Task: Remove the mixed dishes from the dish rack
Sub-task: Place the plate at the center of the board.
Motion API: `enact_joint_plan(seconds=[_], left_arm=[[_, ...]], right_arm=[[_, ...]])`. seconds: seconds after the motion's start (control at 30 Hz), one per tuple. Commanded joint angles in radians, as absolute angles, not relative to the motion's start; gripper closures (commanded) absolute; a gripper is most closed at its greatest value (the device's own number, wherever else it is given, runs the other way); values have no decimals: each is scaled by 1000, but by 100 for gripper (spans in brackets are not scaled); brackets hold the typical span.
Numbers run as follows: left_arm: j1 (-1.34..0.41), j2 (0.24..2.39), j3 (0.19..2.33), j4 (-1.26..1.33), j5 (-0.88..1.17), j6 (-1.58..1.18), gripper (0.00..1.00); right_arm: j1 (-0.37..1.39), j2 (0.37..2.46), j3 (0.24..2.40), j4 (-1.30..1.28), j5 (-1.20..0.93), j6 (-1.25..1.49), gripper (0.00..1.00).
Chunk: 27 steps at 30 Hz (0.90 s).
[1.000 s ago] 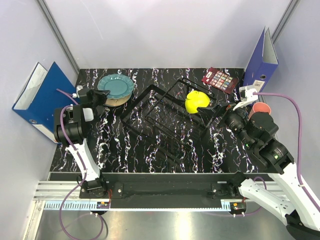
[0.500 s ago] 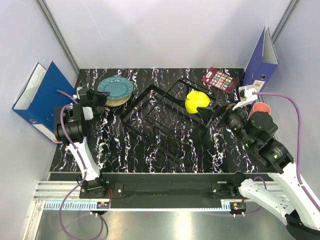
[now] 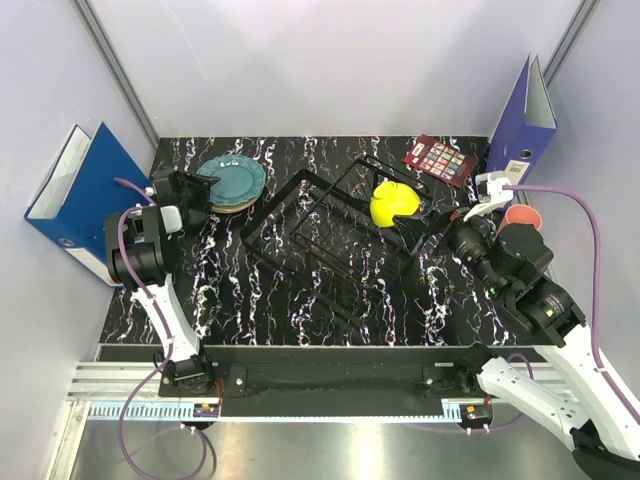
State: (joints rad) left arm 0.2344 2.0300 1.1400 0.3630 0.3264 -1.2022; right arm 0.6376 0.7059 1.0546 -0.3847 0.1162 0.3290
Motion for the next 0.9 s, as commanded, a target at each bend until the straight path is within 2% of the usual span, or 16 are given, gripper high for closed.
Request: enact_joint_plan(seconds=[0.0, 0.33, 0.47, 0.5, 0.53, 0.63, 0.87], left_arm=[[258, 1948, 1235, 237, 354, -1163, 38], [261, 1911, 1437, -294, 288, -1051, 25], [261, 1925, 1517, -400, 270, -1028, 21], [261, 1933, 1531, -420, 262, -1022, 19], [262, 1936, 1546, -454, 249, -1005, 12], [261, 1957, 1598, -504, 253, -985, 7], [261, 2002, 1623, -522, 275, -976, 6]], right_arm=[[638, 698, 1043, -330, 132, 342, 0], [638, 684, 1029, -305, 115, 365, 0], [638, 678, 1028, -304, 106, 374, 0], [638, 672, 1028, -304, 107, 376, 0], [638, 669, 1028, -304, 107, 377, 0], [637, 663, 1023, -304, 107, 380, 0], [638, 661, 1011, -301, 107, 384, 0]])
